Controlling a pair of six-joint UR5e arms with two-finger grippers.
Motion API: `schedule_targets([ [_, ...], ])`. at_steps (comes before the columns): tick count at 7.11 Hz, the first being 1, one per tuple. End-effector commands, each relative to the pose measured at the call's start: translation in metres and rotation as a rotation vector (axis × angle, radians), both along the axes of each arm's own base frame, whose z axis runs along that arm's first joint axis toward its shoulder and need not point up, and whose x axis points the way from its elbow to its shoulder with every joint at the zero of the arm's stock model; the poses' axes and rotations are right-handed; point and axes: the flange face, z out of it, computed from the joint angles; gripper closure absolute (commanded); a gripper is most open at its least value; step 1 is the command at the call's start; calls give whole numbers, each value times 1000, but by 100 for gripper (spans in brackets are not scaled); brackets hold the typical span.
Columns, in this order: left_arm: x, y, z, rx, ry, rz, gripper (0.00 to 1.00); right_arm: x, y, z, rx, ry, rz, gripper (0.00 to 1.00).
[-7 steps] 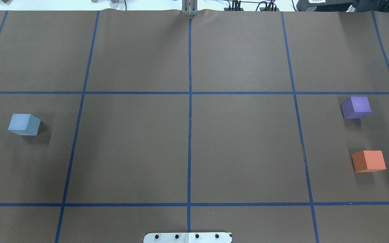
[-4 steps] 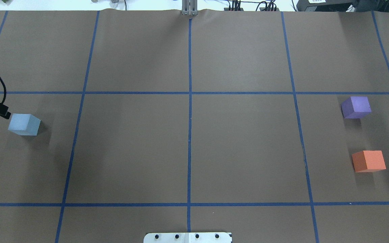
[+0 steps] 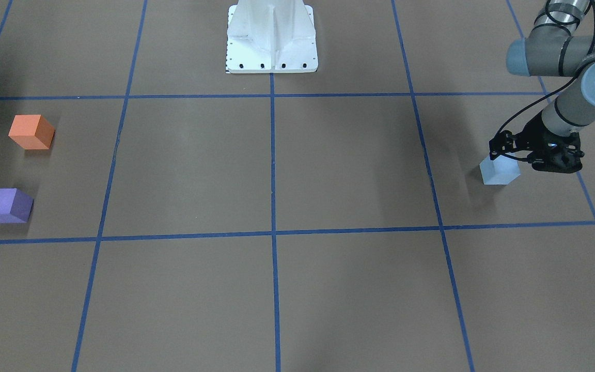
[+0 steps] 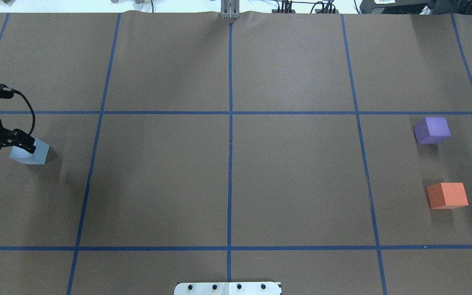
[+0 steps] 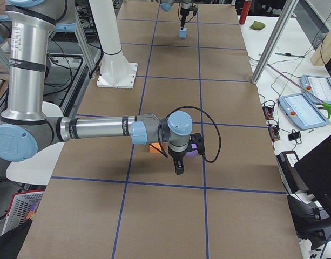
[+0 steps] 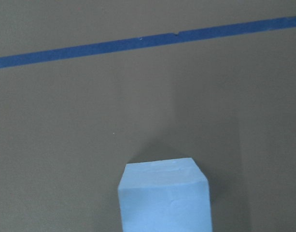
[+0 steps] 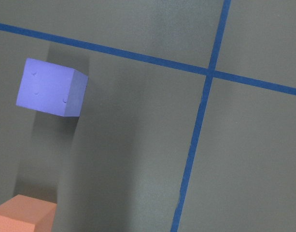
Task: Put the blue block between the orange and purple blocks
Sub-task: 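Lower the left gripper onto the light blue cube and close it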
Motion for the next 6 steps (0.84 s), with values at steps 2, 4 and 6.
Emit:
schedule_targets([
  [2, 18, -4, 5, -48, -7, -16, 0, -1, 2, 0, -2, -19, -3, 0],
  [4, 28, -3, 29, -61, -19, -3, 0, -1, 1, 0, -5, -19, -2, 0],
  [6, 40, -13, 15, -40, 6, 5, 17, -1, 0, -2, 1, -19, -2, 0],
])
